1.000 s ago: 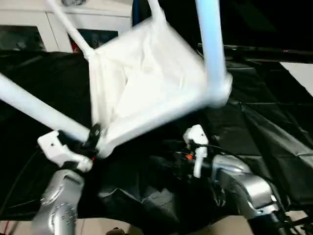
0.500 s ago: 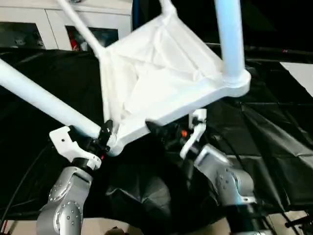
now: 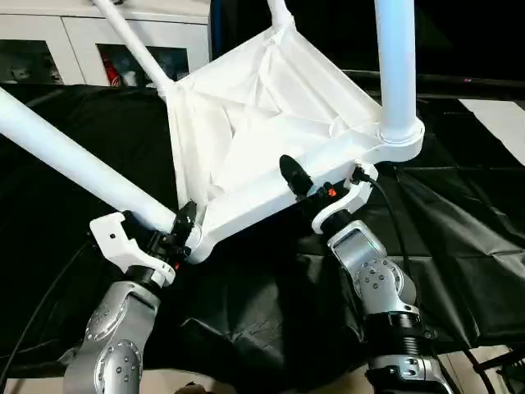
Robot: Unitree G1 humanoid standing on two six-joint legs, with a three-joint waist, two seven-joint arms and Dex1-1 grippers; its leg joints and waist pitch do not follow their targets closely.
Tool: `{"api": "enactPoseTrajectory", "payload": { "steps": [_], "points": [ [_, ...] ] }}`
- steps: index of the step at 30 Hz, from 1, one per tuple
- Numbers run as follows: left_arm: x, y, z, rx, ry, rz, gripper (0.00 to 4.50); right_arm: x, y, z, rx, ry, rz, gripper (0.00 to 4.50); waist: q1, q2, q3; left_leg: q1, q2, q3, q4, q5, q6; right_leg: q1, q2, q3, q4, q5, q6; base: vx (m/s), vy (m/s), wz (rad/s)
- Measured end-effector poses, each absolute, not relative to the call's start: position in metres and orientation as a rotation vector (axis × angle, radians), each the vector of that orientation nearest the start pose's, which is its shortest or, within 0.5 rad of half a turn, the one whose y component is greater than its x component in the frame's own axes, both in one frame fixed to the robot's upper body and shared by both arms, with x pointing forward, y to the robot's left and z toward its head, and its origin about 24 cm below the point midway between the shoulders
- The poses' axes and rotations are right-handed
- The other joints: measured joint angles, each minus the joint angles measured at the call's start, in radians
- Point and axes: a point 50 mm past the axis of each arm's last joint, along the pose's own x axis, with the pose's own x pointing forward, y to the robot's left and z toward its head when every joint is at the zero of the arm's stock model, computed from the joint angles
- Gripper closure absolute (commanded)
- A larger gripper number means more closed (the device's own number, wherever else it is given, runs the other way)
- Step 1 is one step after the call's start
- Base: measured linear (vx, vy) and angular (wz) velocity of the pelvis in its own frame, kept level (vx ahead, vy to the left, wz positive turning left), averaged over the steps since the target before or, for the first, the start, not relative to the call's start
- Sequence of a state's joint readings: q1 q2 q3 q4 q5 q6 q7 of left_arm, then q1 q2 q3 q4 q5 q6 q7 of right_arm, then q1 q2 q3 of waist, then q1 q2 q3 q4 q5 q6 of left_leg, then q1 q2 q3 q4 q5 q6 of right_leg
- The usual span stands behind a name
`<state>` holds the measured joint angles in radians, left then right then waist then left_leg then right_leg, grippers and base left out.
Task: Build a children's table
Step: Flip table
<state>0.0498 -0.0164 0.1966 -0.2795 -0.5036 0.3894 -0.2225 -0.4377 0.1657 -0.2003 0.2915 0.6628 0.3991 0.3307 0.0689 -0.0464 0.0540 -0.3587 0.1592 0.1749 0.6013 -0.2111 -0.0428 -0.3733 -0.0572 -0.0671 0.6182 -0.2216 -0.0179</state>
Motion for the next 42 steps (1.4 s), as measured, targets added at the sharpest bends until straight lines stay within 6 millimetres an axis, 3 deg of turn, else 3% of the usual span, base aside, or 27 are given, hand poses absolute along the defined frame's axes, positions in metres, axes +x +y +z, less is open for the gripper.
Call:
{"api": "enactPoseTrajectory", "payload": {
  "steps": [2,11,13,21,23,26,27,31,36,42],
  "points": [
    [0.238,0.17,0.067,-0.504,0.048,-0.164,2.3,0.322,-0.079,0.076,0.891,0.132,0.507,0.72,-0.004,0.0,0.0,0.0,0.0,0.0,0.0,0.0,0.0,0.0,0.0,0.0,0.0,0.0,0.0,0.0,0.0,0.0],
    [0.238,0.168,0.067,-0.474,0.05,-0.171,2.3,0.326,-0.077,0.076,0.898,0.137,0.511,1.34,-0.013,0.0,0.0,0.0,0.0,0.0,0.0,0.0,0.0,0.0,0.0,0.0,0.001,0.0,0.0,0.0,0.0,0.0],
    [0.238,0.168,0.067,-0.474,0.049,-0.171,2.3,0.326,-0.077,0.076,0.897,0.136,0.512,1.66,-0.014,0.0,0.0,0.0,0.0,0.0,0.0,0.0,-0.001,-0.001,0.0,0.0,0.001,0.0,0.0,0.0,0.0,0.0],
    [0.24,0.167,0.065,-0.452,0.061,-0.173,2.3,0.329,-0.077,0.071,0.914,0.166,0.488,1.99,-0.015,0.001,0.001,-0.004,0.0,0.0,0.0,0.001,-0.001,-0.004,0.0,0.0,0.003,0.0,0.0,0.0,0.0,0.0],
    [0.241,0.167,0.065,-0.453,0.058,-0.175,1.6,0.329,-0.077,0.071,0.913,0.162,0.487,2.05,-0.013,0.001,0.001,-0.007,0.0,0.0,0.001,0.003,0.0,-0.009,0.0,0.0,0.005,0.0,0.0,0.0,0.0,0.0],
    [0.239,0.165,0.063,-0.503,0.067,-0.224,1.56,0.329,-0.08,0.067,0.921,0.172,0.465,2.07,-0.01,0.001,0.001,-0.008,0.001,0.0,0.001,0.005,0.003,-0.01,0.0,0.0,0.007,0.0,-0.001,0.0,0.0,0.0],
    [0.235,0.167,0.062,-0.508,0.078,-0.249,1.28,0.329,-0.081,0.065,0.923,0.18,0.457,2.14,-0.011,0.001,0.002,-0.009,0.001,0.001,0.001,0.004,0.002,-0.011,0.0,0.0,0.007,0.0,-0.001,0.0,0.0,0.0],
    [0.224,0.175,0.063,-0.461,0.103,-0.344,0.96,0.33,-0.081,0.065,0.913,0.168,0.453,2.22,-0.012,0.003,0.003,-0.009,0.001,0.001,0.0,0.005,0.002,-0.013,0.0,0.0,0.01,-0.001,-0.003,0.0,0.0,0.0],
    [0.205,0.185,0.055,-0.336,0.195,-0.452,0.59,0.337,-0.081,0.077,0.865,0.133,0.455,2.28,-0.01,0.002,0.004,-0.009,0.002,0.001,0.0,0.006,0.001,-0.013,0.0,0.0,0.011,-0.001,-0.004,0.0,0.0,0.0],
    [0.202,0.182,0.058,-0.277,0.209,-0.504,0.07,0.343,-0.083,0.087,0.842,0.094,0.435,2.38,0.0,0.001,0.004,-0.009,0.002,0.001,0.001,0.008,0.0,-0.013,0.0,0.0,0.012,0.0,-0.004,0.0,0.0,0.0]
  ]
}}
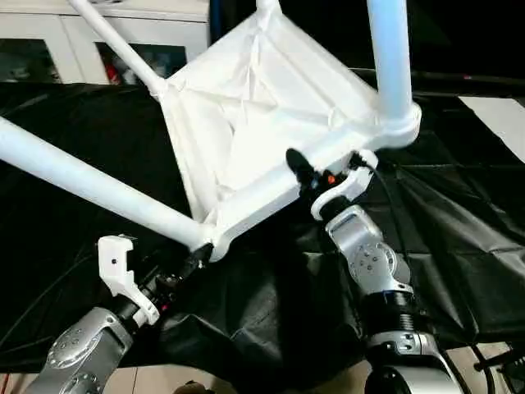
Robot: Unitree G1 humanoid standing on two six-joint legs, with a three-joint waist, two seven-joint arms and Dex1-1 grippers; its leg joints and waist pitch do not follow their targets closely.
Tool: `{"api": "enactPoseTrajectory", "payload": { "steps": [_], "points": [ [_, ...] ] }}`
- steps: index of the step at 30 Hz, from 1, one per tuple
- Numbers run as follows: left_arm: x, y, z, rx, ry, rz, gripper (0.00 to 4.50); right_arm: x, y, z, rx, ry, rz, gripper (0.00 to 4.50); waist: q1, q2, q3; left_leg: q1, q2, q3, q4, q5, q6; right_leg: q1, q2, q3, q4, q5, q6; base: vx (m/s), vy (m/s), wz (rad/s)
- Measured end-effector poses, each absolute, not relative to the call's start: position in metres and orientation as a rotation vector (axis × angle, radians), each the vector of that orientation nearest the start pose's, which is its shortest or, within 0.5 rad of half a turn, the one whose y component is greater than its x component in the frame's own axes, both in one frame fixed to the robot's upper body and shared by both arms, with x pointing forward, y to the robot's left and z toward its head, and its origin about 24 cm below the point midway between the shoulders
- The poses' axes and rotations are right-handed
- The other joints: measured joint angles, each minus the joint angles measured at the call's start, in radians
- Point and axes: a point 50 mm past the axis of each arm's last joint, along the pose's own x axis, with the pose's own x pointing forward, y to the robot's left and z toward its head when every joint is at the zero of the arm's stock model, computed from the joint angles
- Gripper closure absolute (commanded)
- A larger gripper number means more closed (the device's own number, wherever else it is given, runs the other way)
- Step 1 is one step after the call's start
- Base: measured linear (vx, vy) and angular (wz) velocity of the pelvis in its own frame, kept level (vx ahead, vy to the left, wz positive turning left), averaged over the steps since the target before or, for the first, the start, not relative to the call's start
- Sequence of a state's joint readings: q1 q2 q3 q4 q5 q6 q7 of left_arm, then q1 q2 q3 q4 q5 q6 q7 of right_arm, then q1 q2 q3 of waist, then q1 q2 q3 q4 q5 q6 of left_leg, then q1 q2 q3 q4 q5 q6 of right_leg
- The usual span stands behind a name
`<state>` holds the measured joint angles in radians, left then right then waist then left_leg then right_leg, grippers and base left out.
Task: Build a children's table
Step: Flip table
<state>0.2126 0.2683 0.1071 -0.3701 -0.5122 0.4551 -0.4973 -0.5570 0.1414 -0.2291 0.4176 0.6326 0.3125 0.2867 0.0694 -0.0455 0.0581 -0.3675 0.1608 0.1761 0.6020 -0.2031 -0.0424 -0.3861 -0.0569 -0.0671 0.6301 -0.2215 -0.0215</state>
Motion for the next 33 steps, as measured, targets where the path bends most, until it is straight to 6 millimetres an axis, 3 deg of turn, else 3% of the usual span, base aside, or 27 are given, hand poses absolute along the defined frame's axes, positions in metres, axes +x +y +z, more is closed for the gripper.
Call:
{"api": "enactPoseTrajectory", "payload": {
  "steps": [6,10,18,26,33],
  "points": [
    [0.198,0.174,0.057,-0.163,0.244,-0.613,0.0,0.346,-0.087,0.09,0.808,0.077,0.412,2.4,0.007,0.0,0.0,0.0,0.0,0.0,0.0,0.0,-0.001,0.0,0.0,0.0,0.001,0.0,0.0,0.0,0.0,0.0],
    [0.2,0.161,0.072,-0.121,0.188,-0.712,0.0,0.351,-0.086,0.1,0.758,0.056,0.399,2.4,0.016,0.0,0.0,0.001,0.0,0.0,0.0,0.002,-0.002,0.0,0.0,0.0,0.002,0.001,0.0,0.0,0.0,0.0],
    [0.203,0.159,0.079,-0.064,0.174,-0.759,0.0,0.352,-0.085,0.103,0.719,0.05,0.39,2.41,0.018,0.0,0.0,0.001,0.0,0.0,0.0,0.002,-0.003,0.0,0.0,0.0,0.002,0.002,0.0,0.0,0.0,0.0],
    [0.219,0.14,0.134,0.08,0.001,-0.881,0.0,0.356,-0.078,0.13,0.503,-0.021,0.373,2.41,0.02,-0.001,-0.001,0.005,0.001,0.0,0.0,0.006,-0.008,0.003,0.0,0.0,0.004,0.003,0.001,0.0,0.0,0.0],
    [0.224,0.136,0.147,0.095,-0.038,-0.87,0.0,0.355,-0.077,0.135,0.443,-0.039,0.348,2.41,0.021,-0.001,-0.001,0.004,0.001,0.0,0.0,0.007,-0.01,0.003,0.0,0.0,0.005,0.004,0.001,0.0,0.0,0.0]
  ]
}}
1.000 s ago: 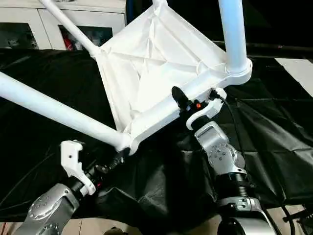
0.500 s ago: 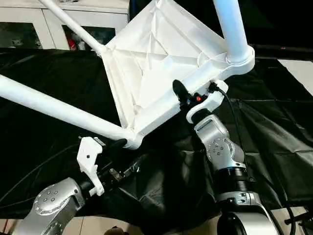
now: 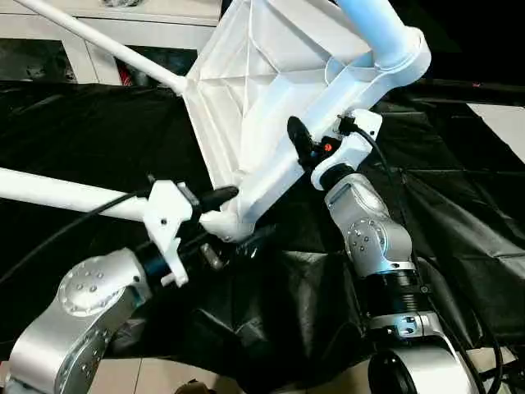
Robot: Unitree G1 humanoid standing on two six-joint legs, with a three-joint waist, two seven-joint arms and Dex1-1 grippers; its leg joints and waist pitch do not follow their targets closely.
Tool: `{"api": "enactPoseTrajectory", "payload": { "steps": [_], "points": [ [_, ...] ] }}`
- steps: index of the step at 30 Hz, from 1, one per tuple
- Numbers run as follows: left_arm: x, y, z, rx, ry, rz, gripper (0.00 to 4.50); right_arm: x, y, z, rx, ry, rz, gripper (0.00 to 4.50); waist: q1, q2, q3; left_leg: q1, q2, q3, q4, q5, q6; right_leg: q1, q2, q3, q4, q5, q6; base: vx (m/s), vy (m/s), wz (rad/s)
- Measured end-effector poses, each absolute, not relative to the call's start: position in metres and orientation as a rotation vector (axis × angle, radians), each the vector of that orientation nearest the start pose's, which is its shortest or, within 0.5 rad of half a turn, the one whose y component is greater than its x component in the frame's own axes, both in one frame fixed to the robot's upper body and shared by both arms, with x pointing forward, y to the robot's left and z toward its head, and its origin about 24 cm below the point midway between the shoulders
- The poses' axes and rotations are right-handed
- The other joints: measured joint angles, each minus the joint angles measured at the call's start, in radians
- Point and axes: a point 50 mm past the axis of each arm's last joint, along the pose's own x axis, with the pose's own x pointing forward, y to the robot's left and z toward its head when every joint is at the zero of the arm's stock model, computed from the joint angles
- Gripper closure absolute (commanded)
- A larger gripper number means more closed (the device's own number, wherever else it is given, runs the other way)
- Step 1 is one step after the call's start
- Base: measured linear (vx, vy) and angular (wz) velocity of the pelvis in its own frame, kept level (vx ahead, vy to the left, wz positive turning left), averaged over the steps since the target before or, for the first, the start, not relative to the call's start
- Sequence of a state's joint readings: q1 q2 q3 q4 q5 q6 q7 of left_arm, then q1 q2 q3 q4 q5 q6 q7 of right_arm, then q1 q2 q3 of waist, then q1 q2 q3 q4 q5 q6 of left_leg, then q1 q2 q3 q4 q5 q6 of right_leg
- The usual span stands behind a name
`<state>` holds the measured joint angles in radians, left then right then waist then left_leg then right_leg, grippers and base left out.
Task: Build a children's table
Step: Flip table
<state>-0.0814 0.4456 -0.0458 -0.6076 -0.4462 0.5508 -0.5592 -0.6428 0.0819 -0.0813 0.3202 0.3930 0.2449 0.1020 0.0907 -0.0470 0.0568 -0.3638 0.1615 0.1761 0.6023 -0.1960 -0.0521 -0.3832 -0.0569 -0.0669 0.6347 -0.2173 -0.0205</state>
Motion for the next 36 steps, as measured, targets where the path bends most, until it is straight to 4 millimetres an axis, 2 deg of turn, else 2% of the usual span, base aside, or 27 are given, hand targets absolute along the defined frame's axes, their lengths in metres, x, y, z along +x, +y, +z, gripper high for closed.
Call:
{"api": "enactPoseTrajectory", "payload": {
  "steps": [6,11,14,18,23,32,35,36],
  "points": [
    [0.236,0.139,0.164,0.196,-0.086,-0.799,0.0,0.353,-0.082,0.149,0.262,-0.107,0.292,2.41,0.005,-0.003,-0.002,-0.001,0.0,0.0,0.0,0.004,-0.005,0.001,0.0,0.001,0.002,0.0,0.001,0.0,0.0,0.0],
    [0.239,0.141,0.17,0.235,-0.094,-0.777,0.0,0.351,-0.085,0.152,0.176,-0.132,0.254,2.43,0.004,-0.01,-0.006,-0.002,0.001,0.0,0.0,0.005,-0.008,0.001,0.0,0.001,0.004,-0.002,0.005,0.0,0.0,0.0],
    [0.243,0.143,0.174,0.282,-0.109,-0.75,0.0,0.349,-0.086,0.152,0.142,-0.135,0.234,2.43,0.003,-0.011,-0.006,-0.001,0.001,0.0,0.001,0.006,-0.009,0.001,0.0,0.001,0.005,-0.003,0.005,0.0,0.0,0.0],
    [0.252,0.154,0.178,0.466,-0.121,-0.676,0.0,0.349,-0.09,0.154,0.058,-0.143,0.2,2.43,0.003,-0.011,-0.006,-0.001,0.001,0.0,0.001,0.007,-0.01,0.001,0.0,0.001,0.007,-0.003,0.006,0.0,0.0,0.0],
    [0.259,0.158,0.18,0.613,-0.115,-0.644,0.0,0.35,-0.096,0.153,-0.007,-0.144,0.15,2.46,0.004,-0.015,-0.009,-0.003,0.001,0.0,0.002,0.007,-0.011,0.001,0.0,0.002,0.007,-0.003,0.007,0.0,0.0,0.0],
    [0.265,0.157,0.21,0.816,-0.294,-0.591,0.0,0.353,-0.095,0.154,-0.082,-0.141,0.133,2.46,-0.003,-0.016,-0.01,-0.002,0.002,0.0,0.003,0.007,-0.011,0.001,0.0,0.002,0.011,-0.005,0.006,0.0,0.0,0.0],
    [0.264,0.156,0.22,0.882,-0.357,-0.592,0.0,0.353,-0.093,0.153,-0.117,-0.138,0.166,2.46,-0.003,-0.022,-0.012,-0.002,0.002,0.0,0.003,0.007,-0.011,0.001,0.0,0.002,0.011,-0.005,0.006,0.0,0.0,0.0],
    [0.264,0.155,0.223,0.889,-0.374,-0.59,0.0,0.353,-0.093,0.153,-0.121,-0.136,0.171,2.12,-0.003,-0.023,-0.013,-0.002,0.002,0.0,0.004,0.007,-0.011,0.001,0.0,0.002,0.011,-0.005,0.006,0.0,0.0,0.0]
  ]
}}
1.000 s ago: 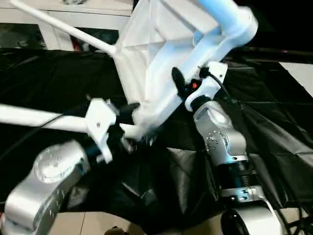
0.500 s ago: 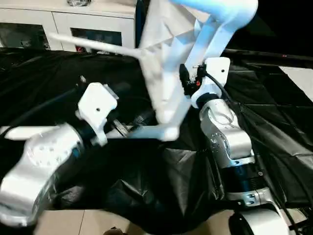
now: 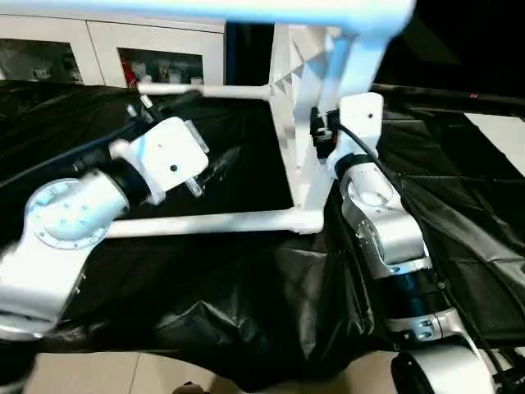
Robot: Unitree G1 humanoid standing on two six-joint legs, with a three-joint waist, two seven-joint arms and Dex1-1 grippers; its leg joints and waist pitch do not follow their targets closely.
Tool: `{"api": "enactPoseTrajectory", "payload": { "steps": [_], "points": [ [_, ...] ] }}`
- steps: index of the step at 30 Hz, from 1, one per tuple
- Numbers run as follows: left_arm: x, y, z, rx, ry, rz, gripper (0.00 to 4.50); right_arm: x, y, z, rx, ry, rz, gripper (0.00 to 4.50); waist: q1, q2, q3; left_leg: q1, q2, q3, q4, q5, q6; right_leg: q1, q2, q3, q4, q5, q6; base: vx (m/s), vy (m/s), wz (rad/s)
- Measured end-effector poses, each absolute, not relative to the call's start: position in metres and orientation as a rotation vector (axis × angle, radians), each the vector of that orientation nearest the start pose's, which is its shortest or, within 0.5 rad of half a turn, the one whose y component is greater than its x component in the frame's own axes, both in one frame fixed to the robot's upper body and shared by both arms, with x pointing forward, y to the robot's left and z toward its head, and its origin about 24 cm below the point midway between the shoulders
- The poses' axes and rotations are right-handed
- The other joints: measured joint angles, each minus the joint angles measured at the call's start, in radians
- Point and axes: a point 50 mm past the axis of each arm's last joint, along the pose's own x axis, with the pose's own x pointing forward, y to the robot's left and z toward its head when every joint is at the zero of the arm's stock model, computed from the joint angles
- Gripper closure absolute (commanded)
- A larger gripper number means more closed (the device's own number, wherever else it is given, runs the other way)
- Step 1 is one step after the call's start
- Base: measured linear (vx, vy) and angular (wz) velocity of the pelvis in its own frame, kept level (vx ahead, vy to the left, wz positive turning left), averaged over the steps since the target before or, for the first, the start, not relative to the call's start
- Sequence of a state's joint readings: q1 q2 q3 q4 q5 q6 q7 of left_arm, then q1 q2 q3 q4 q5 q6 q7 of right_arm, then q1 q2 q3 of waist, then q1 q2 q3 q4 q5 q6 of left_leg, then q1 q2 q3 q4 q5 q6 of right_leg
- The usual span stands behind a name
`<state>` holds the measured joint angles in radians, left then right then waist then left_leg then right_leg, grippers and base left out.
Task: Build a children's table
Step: Flip table
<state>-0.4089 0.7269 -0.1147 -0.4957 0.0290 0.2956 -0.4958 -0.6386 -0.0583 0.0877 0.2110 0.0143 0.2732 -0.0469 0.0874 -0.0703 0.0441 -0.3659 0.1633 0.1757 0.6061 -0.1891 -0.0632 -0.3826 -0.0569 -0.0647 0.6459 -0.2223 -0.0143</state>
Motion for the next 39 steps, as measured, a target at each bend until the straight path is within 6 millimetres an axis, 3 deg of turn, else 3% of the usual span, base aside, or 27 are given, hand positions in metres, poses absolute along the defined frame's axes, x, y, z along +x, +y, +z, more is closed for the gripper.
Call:
{"api": "enactPoseTrajectory", "payload": {
  "steps": [1,6,12,17,24,31,39],
  "points": [
    [0.264,0.154,0.226,0.9,-0.393,-0.585,0.0,0.353,-0.093,0.153,-0.126,-0.135,0.177,1.77,-0.001,-0.001,0.0,0.0,0.0,0.0,0.001,0.0,0.0,0.0,0.0,0.0,0.0,0.0,0.0,0.0,0.0,0.0],
    [0.26,0.148,0.258,0.907,-0.6,-0.514,0.0,0.354,-0.091,0.14,-0.155,-0.075,0.211,1.4,-0.005,-0.006,0.001,-0.001,0.001,0.0,0.001,0.0,0.0,-0.001,0.001,0.0,0.001,0.001,-0.002,0.0,0.0,0.0],
    [0.252,0.142,0.244,0.912,-0.58,-0.603,0.0,0.346,-0.095,0.136,-0.149,-0.085,0.249,0.91,-0.002,-0.008,0.003,-0.003,0.001,0.0,0.0,0.0,0.001,-0.003,0.001,0.0,0.001,0.001,-0.006,0.0,0.0,0.0],
    [0.254,0.146,0.248,0.948,-0.64,-0.502,0.0,0.331,-0.103,0.135,-0.122,-0.137,0.301,0.48,0.0,-0.008,0.003,-0.003,0.001,0.0,0.0,-0.001,0.002,-0.002,0.001,-0.001,0.0,0.0,-0.006,0.0,0.0,0.0],
    [0.262,0.167,0.276,1.134,-0.789,-0.202,0.0,0.306,-0.117,0.131,-0.139,-0.225,0.406,0.46,-0.002,-0.008,0.003,-0.001,0.002,0.0,0.0,-0.001,0.002,-0.002,0.001,-0.001,0.001,-0.001,-0.004,0.0,0.0,0.0],
    [0.277,0.186,0.274,1.262,-0.744,-0.005,0.0,0.286,-0.124,0.132,-0.134,-0.321,0.468,0.46,-0.001,-0.007,0.004,-0.002,0.002,0.0,0.0,-0.001,0.002,-0.002,0.002,-0.001,0.001,-0.002,-0.004,0.0,0.0,0.0],
    [0.295,0.206,0.271,1.354,-0.646,0.094,0.0,0.269,-0.099,0.144,-0.104,-0.413,0.707,0.46,-0.001,-0.004,0.006,-0.002,0.003,0.0,0.0,-0.002,0.003,-0.002,0.002,-0.001,0.0,0.0,-0.007,0.0,0.0,0.0]
  ]
}}
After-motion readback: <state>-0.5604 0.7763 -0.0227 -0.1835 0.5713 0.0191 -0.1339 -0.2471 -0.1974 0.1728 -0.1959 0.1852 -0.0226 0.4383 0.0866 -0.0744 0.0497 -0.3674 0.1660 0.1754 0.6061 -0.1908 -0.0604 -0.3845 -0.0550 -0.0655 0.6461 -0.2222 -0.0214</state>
